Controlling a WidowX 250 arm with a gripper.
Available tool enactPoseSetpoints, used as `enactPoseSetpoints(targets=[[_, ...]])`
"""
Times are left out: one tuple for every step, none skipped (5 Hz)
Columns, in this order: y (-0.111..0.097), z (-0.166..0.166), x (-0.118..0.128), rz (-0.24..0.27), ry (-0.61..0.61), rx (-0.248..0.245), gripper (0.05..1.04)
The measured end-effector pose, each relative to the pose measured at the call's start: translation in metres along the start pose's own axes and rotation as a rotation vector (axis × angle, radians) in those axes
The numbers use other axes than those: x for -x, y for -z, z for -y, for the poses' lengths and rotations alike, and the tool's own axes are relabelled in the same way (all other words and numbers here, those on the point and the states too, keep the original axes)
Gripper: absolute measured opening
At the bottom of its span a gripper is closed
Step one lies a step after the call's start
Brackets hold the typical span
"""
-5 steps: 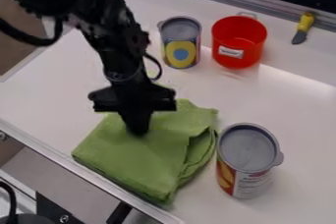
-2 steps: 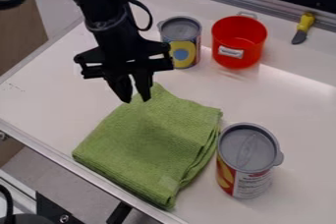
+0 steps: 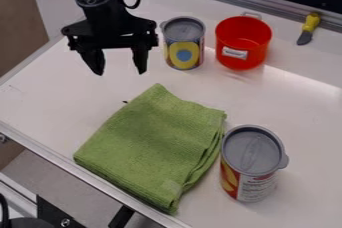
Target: Moved the green cloth into the right bottom side of the table
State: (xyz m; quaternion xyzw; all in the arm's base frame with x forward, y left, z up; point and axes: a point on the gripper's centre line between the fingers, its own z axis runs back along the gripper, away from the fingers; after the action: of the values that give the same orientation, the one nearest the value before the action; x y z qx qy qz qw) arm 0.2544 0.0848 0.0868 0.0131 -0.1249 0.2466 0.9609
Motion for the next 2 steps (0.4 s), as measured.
enactPoseSetpoints(targets=[[0.0092, -0.0120, -0.0204, 0.024, 0.088, -0.008, 0.999], [0.0129, -0.0034, -0.0275, 0.035, 0.143, -0.011, 0.999]])
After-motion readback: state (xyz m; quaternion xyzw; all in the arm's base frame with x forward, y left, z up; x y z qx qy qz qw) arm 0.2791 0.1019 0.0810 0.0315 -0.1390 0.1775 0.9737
